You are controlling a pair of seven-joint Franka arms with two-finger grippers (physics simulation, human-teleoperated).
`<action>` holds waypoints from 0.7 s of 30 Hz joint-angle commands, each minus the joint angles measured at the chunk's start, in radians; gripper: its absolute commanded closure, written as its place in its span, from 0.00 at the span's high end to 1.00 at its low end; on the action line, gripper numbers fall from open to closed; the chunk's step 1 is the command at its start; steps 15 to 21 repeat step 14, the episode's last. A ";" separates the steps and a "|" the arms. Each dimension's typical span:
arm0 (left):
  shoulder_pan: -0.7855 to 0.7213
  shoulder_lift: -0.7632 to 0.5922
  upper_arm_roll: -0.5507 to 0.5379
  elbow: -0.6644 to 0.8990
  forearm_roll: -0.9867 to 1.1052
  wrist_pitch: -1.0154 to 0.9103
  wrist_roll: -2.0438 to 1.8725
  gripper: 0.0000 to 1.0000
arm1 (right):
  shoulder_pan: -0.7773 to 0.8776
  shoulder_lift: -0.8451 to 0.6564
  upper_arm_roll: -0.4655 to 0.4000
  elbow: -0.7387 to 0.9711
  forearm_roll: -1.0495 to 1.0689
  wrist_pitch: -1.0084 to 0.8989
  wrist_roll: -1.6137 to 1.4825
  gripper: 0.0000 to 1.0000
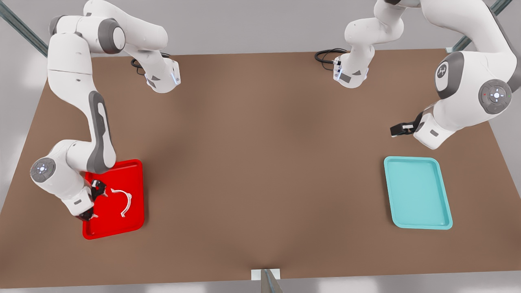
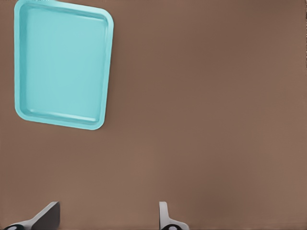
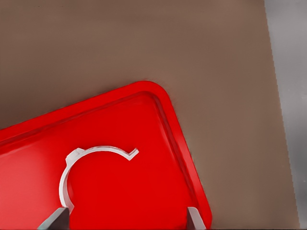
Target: Take the drainage pipe clamp from the left arm, pass it to the right arm, and place it in the plate on the right side
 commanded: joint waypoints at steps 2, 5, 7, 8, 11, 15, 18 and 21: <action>-0.003 -0.001 -0.001 0.044 0.005 -0.028 0.172 1.00 | 0.227 -0.030 -0.004 0.212 -0.058 -0.629 1.554 1.00; -0.002 0.000 -0.001 0.048 0.006 -0.073 0.169 1.00 | 0.224 -0.353 -0.001 0.094 -0.061 -0.733 1.516 1.00; -0.003 0.000 -0.001 0.048 0.003 -0.103 0.169 1.00 | 0.225 -0.378 -0.002 0.108 -0.065 -0.799 1.514 1.00; -0.003 -0.001 -0.001 0.048 0.003 -0.115 0.170 1.00 | 0.219 -0.387 -0.002 0.100 -0.065 -0.799 1.508 1.00; 0.001 0.000 -0.001 0.048 0.002 -0.125 0.172 1.00 | 0.218 -0.393 -0.006 0.091 -0.065 -0.799 1.506 1.00; 0.004 0.002 0.005 0.048 -0.001 -0.174 0.176 1.00 | 0.216 -0.401 -0.006 0.079 -0.065 -0.798 1.506 1.00; 0.004 0.002 0.005 0.048 -0.001 -0.174 0.176 1.00 | 0.216 -0.401 -0.006 0.079 -0.065 -0.798 1.506 1.00; 0.004 0.002 0.005 0.048 -0.001 -0.174 0.176 1.00 | 0.216 -0.401 -0.006 0.079 -0.065 -0.798 1.506 1.00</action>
